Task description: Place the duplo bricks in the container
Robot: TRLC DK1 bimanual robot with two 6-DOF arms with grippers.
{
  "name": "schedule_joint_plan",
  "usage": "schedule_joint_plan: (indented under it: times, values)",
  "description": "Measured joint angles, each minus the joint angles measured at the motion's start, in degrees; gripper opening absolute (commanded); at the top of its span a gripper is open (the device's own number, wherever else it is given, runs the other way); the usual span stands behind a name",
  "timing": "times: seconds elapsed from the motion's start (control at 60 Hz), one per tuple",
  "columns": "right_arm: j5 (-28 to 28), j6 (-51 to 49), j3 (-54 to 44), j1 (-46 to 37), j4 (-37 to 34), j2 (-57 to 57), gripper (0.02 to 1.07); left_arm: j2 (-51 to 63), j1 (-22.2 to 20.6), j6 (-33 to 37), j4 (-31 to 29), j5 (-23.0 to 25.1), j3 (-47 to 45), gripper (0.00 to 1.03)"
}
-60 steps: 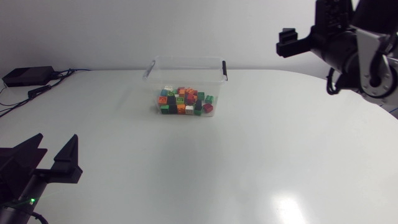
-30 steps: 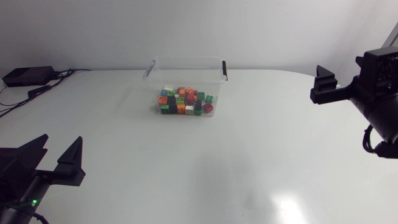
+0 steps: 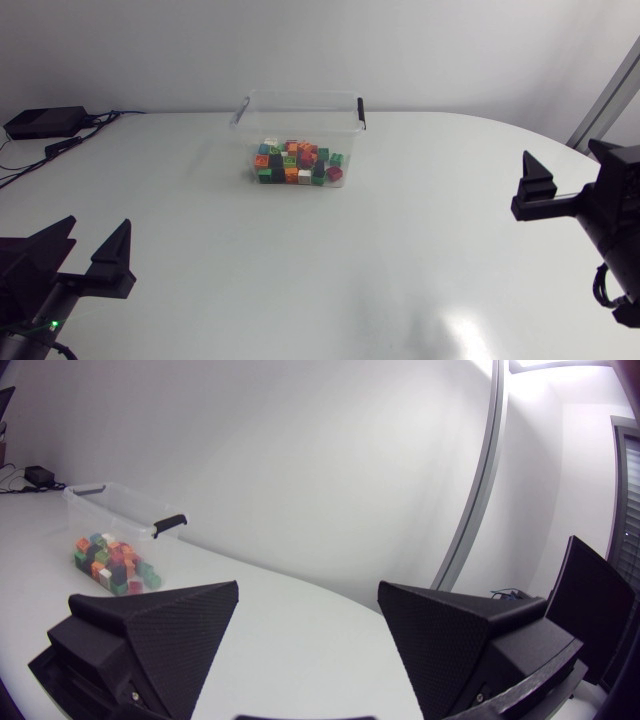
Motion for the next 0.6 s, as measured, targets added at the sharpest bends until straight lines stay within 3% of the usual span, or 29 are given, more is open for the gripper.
schedule_joint_plan:
  times: [0.6]
  values:
    - [-5.5,6.6,-9.6,-1.6,-8.8,-18.1,1.03,0.0,0.8,-0.5,-0.2,1.0,0.0,0.99]
